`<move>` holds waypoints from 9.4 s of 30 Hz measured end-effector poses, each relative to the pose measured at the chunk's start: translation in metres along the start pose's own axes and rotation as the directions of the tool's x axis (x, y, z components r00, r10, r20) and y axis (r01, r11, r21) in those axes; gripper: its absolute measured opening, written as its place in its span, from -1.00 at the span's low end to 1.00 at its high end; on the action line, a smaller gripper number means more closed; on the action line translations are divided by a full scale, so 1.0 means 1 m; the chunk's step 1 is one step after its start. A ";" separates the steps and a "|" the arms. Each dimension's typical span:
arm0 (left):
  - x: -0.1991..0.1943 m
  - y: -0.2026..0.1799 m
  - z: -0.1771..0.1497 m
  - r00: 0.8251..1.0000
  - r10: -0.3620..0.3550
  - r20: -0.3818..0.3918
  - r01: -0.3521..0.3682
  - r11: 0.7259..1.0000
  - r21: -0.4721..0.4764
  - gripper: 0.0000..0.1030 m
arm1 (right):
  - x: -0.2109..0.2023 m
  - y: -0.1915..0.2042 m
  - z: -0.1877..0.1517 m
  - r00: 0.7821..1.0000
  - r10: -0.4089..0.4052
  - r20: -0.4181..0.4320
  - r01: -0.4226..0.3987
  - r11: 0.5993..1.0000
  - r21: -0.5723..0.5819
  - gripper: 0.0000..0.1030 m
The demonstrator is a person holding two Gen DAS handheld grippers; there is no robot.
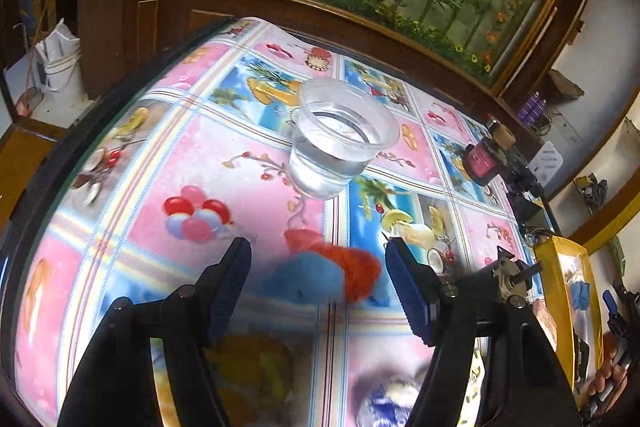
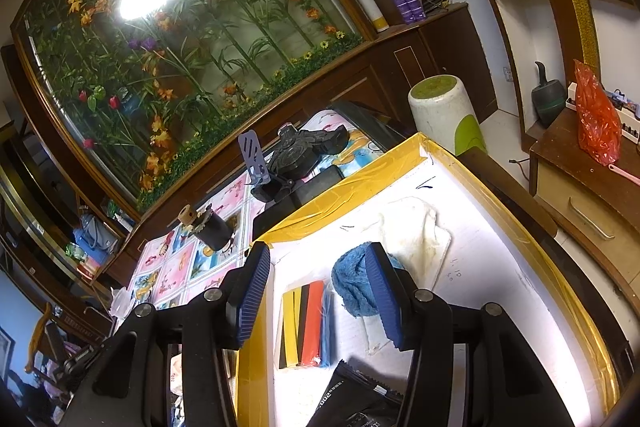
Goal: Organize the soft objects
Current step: 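Grasp the blue-and-red cloth with the left gripper and lift it, then grasp the orange plastic bag with the right gripper while the left gripper holds the cloth, then drop the orange bag into the white box with the right gripper while the left gripper releases the cloth there, then move both grippers back over the table toward the tissue packs, then grasp the blue Vinda tissue bag with the left gripper while the right gripper grasps the pink tissue pack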
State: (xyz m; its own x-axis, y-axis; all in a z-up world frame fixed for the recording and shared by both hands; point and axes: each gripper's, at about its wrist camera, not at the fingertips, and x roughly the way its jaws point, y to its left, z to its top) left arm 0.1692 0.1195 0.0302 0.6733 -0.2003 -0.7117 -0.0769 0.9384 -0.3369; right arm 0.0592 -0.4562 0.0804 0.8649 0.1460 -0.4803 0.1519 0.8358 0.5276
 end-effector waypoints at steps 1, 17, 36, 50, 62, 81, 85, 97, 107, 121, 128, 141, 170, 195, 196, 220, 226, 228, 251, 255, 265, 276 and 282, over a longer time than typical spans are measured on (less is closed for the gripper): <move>0.007 -0.001 0.002 1.000 -0.016 -0.019 0.016 1.000 0.018 0.33 | 0.000 0.001 -0.001 1.000 -0.003 -0.001 0.003 1.000 -0.003 0.05; 0.027 -0.037 -0.026 0.991 0.087 -0.101 -0.063 0.974 0.217 0.32 | 0.000 0.005 -0.003 1.000 0.011 -0.005 -0.011 1.000 -0.014 0.11; -0.072 -0.089 -0.054 0.979 -0.168 0.118 0.150 0.978 0.147 -0.39 | -0.009 0.064 -0.047 0.948 0.290 -0.128 -0.310 0.933 -0.184 0.13; -0.061 -0.129 -0.086 0.976 -0.218 0.021 0.203 0.937 0.286 -0.39 | -0.067 0.110 -0.197 0.832 0.223 -0.509 -0.484 0.739 -0.468 0.41; -0.053 -0.125 -0.085 0.981 -0.194 0.004 0.185 0.944 0.271 -0.39 | -0.045 0.125 -0.229 0.853 0.024 -0.521 -0.394 0.684 -0.614 -0.38; -0.050 -0.124 -0.084 0.983 -0.186 0.010 0.176 0.946 0.271 -0.39 | -0.024 0.163 -0.061 0.980 0.168 -0.107 -0.198 0.885 -0.422 -0.39; -0.048 -0.121 -0.081 0.985 -0.173 0.012 0.164 0.952 0.258 -0.39 | 0.006 0.192 -0.065 0.974 0.208 -0.091 -0.227 0.881 -0.416 -0.39; -0.061 -0.133 -0.085 0.983 -0.162 0.091 0.130 0.949 0.286 -0.39 | 0.049 0.176 -0.078 0.956 0.227 -0.187 -0.282 0.888 -0.364 -0.38; -0.059 -0.173 -0.096 0.982 -0.109 0.154 0.059 0.953 0.296 -0.39 | 0.051 0.173 -0.089 0.948 0.221 -0.228 -0.294 0.883 -0.366 -0.38; -0.054 -0.198 -0.107 0.982 -0.090 0.163 0.036 0.951 0.308 -0.39 | 0.056 0.173 -0.094 0.943 0.217 -0.253 -0.300 0.884 -0.359 -0.38; -0.053 -0.200 -0.107 0.983 -0.092 0.160 0.040 0.952 0.303 -0.39 | 0.054 0.170 -0.089 0.947 0.209 -0.243 -0.286 0.893 -0.347 -0.38; -0.037 -0.251 -0.121 0.979 -0.182 0.096 0.146 0.942 0.303 -0.39 | 0.038 0.117 -0.048 0.971 0.183 -0.155 -0.213 0.956 -0.200 -0.39; 0.009 -0.358 -0.180 0.927 -0.300 -0.224 0.367 0.846 0.387 -0.39 | 0.022 -0.036 0.014 0.954 -0.280 -0.104 0.284 0.959 0.020 -0.36; -0.007 -0.350 -0.172 0.921 -0.349 -0.173 0.389 0.846 0.364 -0.06 | -0.005 -0.005 0.013 0.982 -0.186 0.031 0.187 0.982 -0.032 0.13; -0.009 -0.349 -0.170 0.921 -0.352 -0.169 0.390 0.846 0.363 -0.06 | -0.006 -0.003 0.013 0.983 -0.178 0.035 0.179 0.983 -0.038 0.12; -0.068 -0.225 -0.146 0.954 -0.300 0.014 0.287 0.924 0.255 0.00 | -0.009 0.097 -0.056 0.995 -0.019 0.099 0.051 0.943 -0.329 0.15; -0.078 -0.141 -0.123 0.983 -0.167 0.081 0.159 0.982 0.100 0.00 | -0.012 0.123 -0.077 0.994 0.022 0.103 0.022 0.914 -0.406 0.28; -0.078 -0.113 -0.117 0.992 -0.101 0.081 0.099 0.995 0.030 0.00 | -0.012 0.130 -0.082 0.995 0.028 0.100 0.018 0.900 -0.435 0.28; -0.042 -0.053 -0.112 0.991 0.119 -0.061 -0.125 0.985 -0.115 -0.02 | 0.007 0.135 -0.091 0.978 0.167 -0.124 -0.203 0.897 -0.394 0.60; -0.042 -0.052 -0.112 0.993 0.100 -0.067 -0.107 0.986 -0.125 -0.02 | 0.029 0.140 -0.098 0.934 0.234 -0.271 -0.311 0.906 -0.287 0.65; -0.042 -0.056 -0.113 0.994 0.074 -0.075 -0.082 0.990 -0.110 -0.02 | 0.097 0.176 -0.126 0.899 -0.084 -0.429 -0.133 0.882 -0.452 0.78; -0.044 -0.060 -0.115 0.996 0.058 -0.073 -0.066 0.992 -0.104 -0.02 | 0.104 0.165 -0.122 0.913 -0.044 -0.406 -0.125 0.916 -0.380 0.53; -0.051 -0.066 -0.113 0.998 0.042 -0.038 -0.045 0.995 -0.089 -0.02 | 0.079 0.174 -0.114 0.943 0.065 -0.326 -0.194 0.904 -0.380 0.53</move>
State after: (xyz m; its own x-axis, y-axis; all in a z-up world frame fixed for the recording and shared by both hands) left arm 0.0568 0.0359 0.0184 0.6408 -0.1718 -0.7482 -0.1724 0.9175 -0.3583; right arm 0.0995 -0.2386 0.0539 0.6696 0.3646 -0.6470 -0.2123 0.9288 0.3037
